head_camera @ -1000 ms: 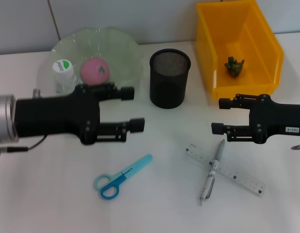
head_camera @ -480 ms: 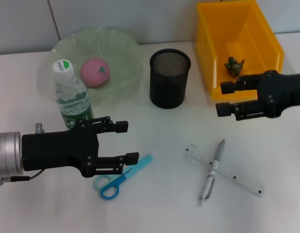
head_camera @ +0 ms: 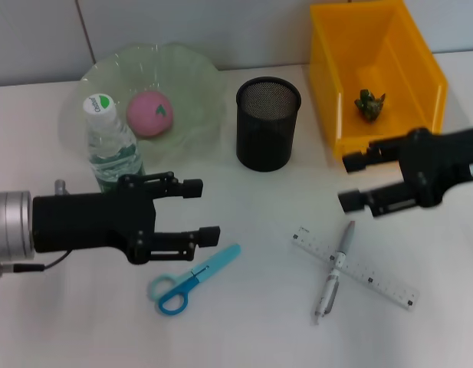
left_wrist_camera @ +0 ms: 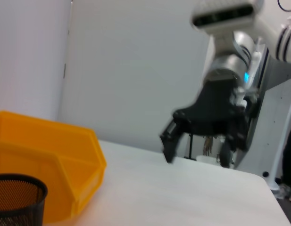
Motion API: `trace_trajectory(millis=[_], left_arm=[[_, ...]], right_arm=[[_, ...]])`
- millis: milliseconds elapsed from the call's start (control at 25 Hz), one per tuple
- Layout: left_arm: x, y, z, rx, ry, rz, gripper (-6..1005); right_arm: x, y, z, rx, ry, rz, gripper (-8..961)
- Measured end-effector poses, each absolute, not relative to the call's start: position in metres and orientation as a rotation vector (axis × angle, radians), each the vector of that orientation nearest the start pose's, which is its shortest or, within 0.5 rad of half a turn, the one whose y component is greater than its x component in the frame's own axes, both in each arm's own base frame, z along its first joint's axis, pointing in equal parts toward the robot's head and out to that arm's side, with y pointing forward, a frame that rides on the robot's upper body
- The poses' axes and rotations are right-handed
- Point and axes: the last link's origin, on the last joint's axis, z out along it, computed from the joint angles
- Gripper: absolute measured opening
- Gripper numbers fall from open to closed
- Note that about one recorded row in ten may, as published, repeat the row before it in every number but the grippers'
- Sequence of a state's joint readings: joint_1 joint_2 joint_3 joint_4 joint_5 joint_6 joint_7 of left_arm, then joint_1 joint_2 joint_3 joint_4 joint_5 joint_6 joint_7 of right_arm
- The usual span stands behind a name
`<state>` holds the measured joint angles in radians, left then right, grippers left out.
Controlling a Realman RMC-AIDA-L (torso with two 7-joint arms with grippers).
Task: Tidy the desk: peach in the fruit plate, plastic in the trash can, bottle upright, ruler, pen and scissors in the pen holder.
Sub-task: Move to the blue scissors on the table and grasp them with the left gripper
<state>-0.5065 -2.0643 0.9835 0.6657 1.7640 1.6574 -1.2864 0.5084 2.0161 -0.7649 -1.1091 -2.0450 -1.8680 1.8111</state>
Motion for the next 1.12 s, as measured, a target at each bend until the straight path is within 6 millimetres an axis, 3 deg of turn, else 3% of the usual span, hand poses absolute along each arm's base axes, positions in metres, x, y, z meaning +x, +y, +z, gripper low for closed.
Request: trace_trajectory(millis=[120, 320, 440, 480, 520, 680, 760, 880, 960, 1120], left_arm=[[-0.207, 0.322, -0.009, -2.990, -0.413, -0.772, 792], [-0.170, 0.337, -0.008, -3.121, -0.526, -0.418, 793], [-0.148, 0.343, -0.011, -3.146, -0.560, -0.177, 793], [-0.148, 0.343, -0.011, -3.146, -0.560, -0.177, 793], [-0.133, 0.347, -0.014, -3.139, -0.566, -0.032, 793], [-0.126, 0.348, -0.016, -3.130, -0.561, 0.041, 792], [-0.087, 0.349, -0.031, -3.034, -0.488, 0.410, 792], [-0.079, 0.349, -0.034, -3.013, -0.468, 0.458, 792], [-0.056, 0.353, -0.040, -2.933, -0.482, 0.564, 791], [-0.047, 0.357, -0.042, -2.899, -0.576, 0.573, 791]], right_arm=[[0.239, 0.310, 0.072, -2.931, 0.594, 0.483, 762], [0.263, 0.293, 0.063, -2.902, 0.427, 0.493, 762], [0.273, 0.293, 0.057, -2.873, 0.395, 0.494, 762], [0.275, 0.294, 0.056, -2.870, 0.393, 0.493, 762], [0.276, 0.295, 0.055, -2.869, 0.395, 0.494, 762], [0.279, 0.301, 0.052, -2.870, 0.394, 0.478, 762], [0.279, 0.304, 0.052, -2.869, 0.390, 0.462, 762], [0.279, 0.305, 0.052, -2.873, 0.387, 0.452, 762], [0.278, 0.307, 0.051, -2.879, 0.380, 0.433, 762], [0.275, 0.311, 0.053, -2.882, 0.362, 0.425, 762]])
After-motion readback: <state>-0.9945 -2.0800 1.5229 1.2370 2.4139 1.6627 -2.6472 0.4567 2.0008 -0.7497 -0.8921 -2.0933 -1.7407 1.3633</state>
